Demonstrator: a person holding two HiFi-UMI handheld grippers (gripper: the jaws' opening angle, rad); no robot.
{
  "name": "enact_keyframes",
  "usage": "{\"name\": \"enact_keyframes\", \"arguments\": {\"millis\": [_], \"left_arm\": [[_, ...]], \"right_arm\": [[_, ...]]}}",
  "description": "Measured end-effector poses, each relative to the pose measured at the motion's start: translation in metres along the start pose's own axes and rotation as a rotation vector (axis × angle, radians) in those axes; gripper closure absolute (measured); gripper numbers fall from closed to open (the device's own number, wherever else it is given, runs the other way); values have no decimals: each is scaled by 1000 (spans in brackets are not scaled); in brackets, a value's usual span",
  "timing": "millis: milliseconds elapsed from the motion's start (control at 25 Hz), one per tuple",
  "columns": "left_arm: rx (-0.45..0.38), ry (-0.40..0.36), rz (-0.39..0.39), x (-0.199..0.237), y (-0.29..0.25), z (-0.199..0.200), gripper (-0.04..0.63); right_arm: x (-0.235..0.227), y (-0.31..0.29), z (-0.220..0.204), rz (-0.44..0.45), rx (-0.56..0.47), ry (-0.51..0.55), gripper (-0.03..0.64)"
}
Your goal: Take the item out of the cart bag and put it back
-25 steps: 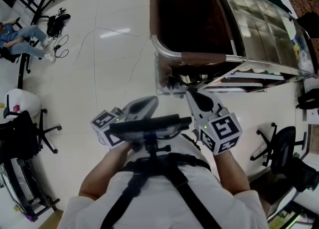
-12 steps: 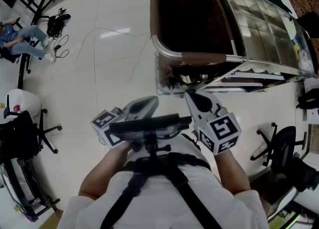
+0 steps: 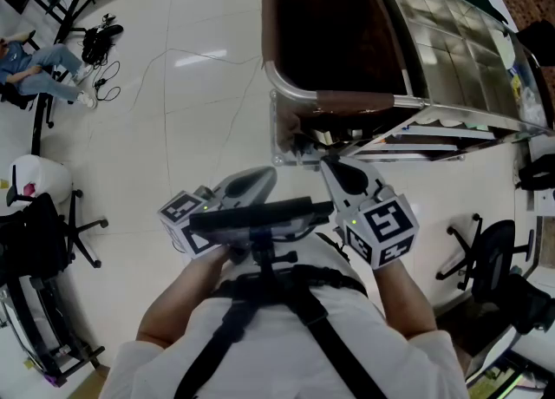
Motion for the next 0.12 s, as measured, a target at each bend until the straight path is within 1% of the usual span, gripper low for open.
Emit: {"name": "enact_keyframes", "arguments": {"millis": [120], "left_arm": [[-5,1,-1,0,0,0,595]], "right_arm": [[0,0,0,2,-1,-1,617]]}}
Point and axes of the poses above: the fingertips, and each gripper's own axes: y backward along the fingers, x to its left, z out of its top, the point moved 2 cm from there along y, backward along the fingers, and after that the axes turned 7 degrees about y, right-handed, at the moved point
